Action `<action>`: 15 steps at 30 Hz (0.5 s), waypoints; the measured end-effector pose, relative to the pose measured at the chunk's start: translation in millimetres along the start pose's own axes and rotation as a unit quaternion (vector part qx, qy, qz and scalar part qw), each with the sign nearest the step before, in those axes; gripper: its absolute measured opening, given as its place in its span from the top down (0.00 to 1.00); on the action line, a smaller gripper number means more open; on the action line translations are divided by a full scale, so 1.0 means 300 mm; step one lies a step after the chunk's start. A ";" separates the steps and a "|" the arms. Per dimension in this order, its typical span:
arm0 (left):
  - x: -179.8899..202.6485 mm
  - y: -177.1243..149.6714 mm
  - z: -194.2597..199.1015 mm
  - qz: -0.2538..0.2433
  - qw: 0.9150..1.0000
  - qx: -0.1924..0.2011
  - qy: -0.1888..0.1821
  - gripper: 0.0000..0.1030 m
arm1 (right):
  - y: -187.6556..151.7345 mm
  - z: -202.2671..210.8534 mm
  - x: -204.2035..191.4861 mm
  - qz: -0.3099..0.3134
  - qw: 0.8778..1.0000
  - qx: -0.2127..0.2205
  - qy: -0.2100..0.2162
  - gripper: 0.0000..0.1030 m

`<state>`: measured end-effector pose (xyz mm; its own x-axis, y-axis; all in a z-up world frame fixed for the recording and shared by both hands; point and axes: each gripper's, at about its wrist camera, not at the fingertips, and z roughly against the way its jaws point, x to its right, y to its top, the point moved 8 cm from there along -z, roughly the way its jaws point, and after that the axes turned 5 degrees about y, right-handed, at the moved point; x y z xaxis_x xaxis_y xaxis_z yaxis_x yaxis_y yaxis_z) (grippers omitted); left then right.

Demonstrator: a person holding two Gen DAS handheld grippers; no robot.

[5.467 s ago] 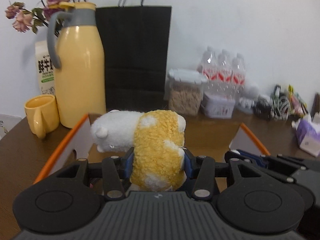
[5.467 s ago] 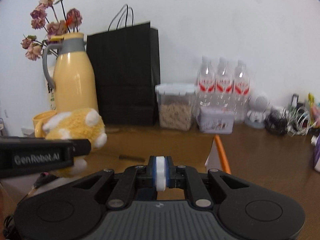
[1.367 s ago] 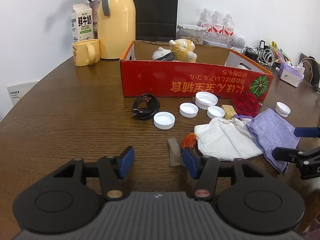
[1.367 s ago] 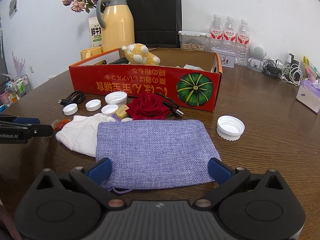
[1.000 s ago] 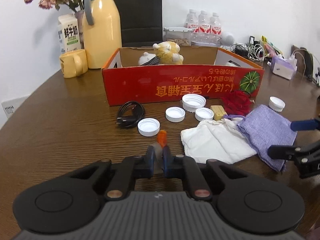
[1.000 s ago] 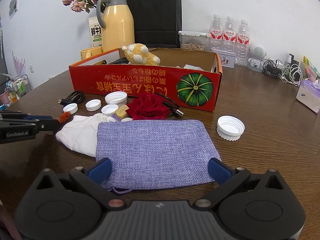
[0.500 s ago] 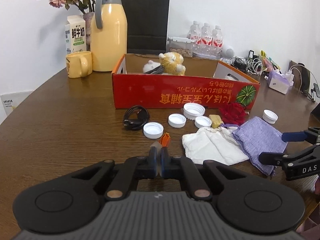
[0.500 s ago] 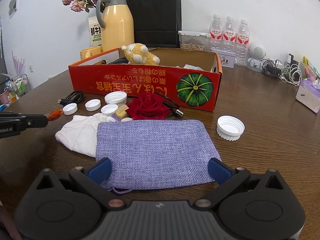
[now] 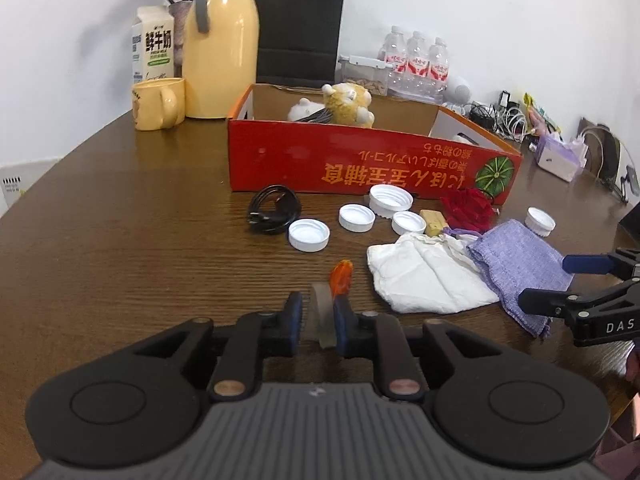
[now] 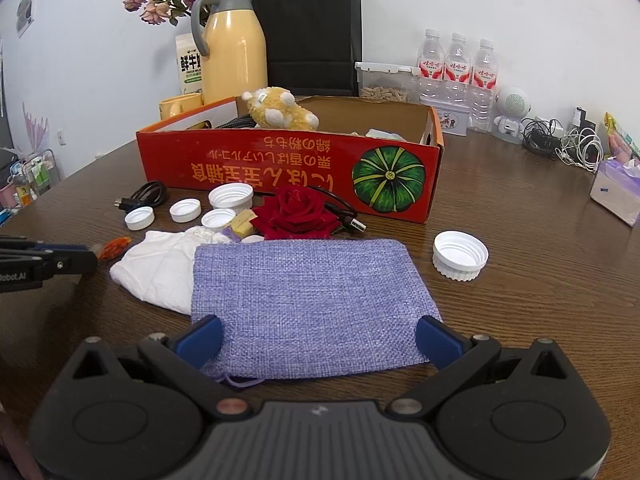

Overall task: Organize objects
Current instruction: 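Grasp the purple cloth bag with the right tool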

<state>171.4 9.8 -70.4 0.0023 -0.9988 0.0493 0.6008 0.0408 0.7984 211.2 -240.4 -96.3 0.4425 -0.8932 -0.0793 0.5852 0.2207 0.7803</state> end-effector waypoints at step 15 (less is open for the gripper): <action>-0.052 0.021 0.035 0.027 0.999 0.019 0.005 0.94 | 0.005 -0.002 0.000 0.005 1.000 -0.003 0.009 0.05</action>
<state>166.7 26.0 -59.6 0.0426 -0.9954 0.0863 0.5692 0.0952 0.8167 212.5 -239.8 -95.5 0.4605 -0.8838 -0.0829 0.5842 0.2314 0.7779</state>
